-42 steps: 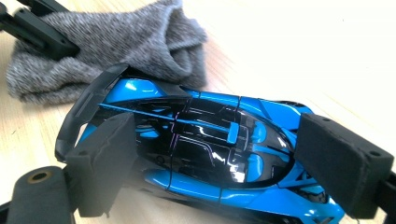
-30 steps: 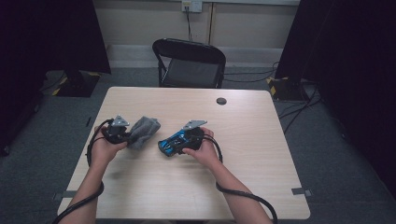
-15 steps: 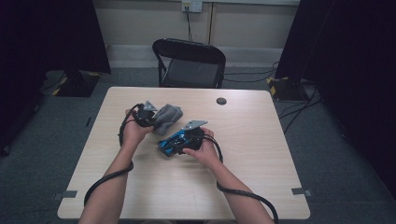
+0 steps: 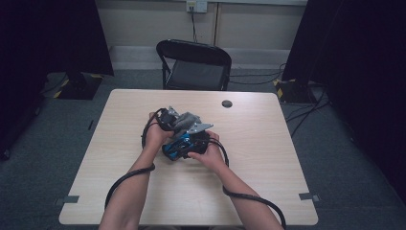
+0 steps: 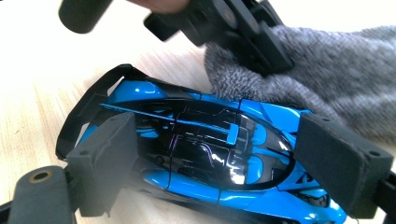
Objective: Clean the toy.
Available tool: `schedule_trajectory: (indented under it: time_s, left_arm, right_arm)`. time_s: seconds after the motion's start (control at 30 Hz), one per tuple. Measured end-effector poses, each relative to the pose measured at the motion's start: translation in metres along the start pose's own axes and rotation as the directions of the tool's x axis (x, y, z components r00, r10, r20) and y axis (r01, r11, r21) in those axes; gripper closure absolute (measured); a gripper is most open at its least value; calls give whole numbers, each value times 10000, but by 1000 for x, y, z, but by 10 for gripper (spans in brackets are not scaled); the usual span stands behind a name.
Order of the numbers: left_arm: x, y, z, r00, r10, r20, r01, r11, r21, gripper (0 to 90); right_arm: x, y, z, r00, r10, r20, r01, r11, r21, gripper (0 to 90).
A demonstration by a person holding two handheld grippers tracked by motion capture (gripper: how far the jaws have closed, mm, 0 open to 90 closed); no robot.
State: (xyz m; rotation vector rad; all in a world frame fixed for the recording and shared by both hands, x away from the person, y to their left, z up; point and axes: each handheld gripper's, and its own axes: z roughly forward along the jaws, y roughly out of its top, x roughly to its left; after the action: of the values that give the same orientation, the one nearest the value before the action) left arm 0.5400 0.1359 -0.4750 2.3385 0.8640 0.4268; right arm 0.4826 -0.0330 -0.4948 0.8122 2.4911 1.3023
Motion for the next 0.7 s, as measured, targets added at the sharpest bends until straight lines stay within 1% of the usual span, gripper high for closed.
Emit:
schedule_trajectory:
  time_s: [0.03, 0.07, 0.1, 0.13, 0.17, 0.2, 0.33, 0.37, 0.4, 0.47, 0.53, 0.63, 0.7]
  left_arm:
    - [-1, 0, 2, 9999, 74, 82, -74, 10000, 20, 754]
    - [-3, 0, 3, 9998, 175, 56, -175, 9998, 13, 754]
    - [-3, -1, 3, 10000, -18, 57, 18, 10000, -77, 754]
    - [-3, -2, 3, 9999, -69, 83, 70, 9999, -98, 757]
    - [-3, -3, 3, 10000, -37, 47, 38, 9999, -134, 757]
    - [-3, -3, 3, 9999, -119, 54, 121, 9997, -203, 757]
    - [-4, -4, 2, 10000, -48, 41, 49, 9998, -212, 759]
    - [-5, -4, 3, 10000, -93, 26, 94, 9996, -249, 759]
    - [-5, -3, 2, 10000, 28, 49, -28, 9999, -143, 759]
    - [-5, -3, 3, 9999, 111, 22, -111, 9998, -141, 760]
    - [-5, -4, 3, 10000, 2, 48, -1, 9998, -208, 761]
    - [-4, -4, 1, 9998, 191, 94, -191, 9998, -52, 764]
    - [-4, -4, 1, 9997, 230, 104, -230, 9997, 22, 766]
  right_arm:
    - [0, 0, 0, 10000, 15, -7, -15, 10000, -23, 132]
    - [0, -1, 0, 10000, 20, -1, -20, 10000, -45, 131]
    - [0, -1, 0, 10000, 20, -6, -20, 10000, -68, 132]
    - [0, -1, 0, 10000, 25, -14, -25, 10000, -70, 132]
    - [0, -1, 0, 10000, 22, -13, -22, 10000, -51, 132]
    - [0, -1, 0, 10000, 17, -8, -17, 10000, -44, 132]
    - [0, -1, 0, 10000, 14, -27, -14, 10000, -57, 132]
    - [0, 0, 0, 10000, 3, -20, -3, 10000, -23, 131]
    - [0, 0, 0, 10000, 1, -23, -1, 10000, 2, 132]
    - [0, 1, 0, 10000, 1, -24, 0, 10000, 48, 132]
    - [0, 1, 0, 10000, 10, -24, -10, 10000, 69, 131]
    - [0, 2, 0, 10000, -7, -20, 7, 9999, 126, 132]
    - [0, 2, 0, 10000, -12, -37, 13, 9999, 145, 131]
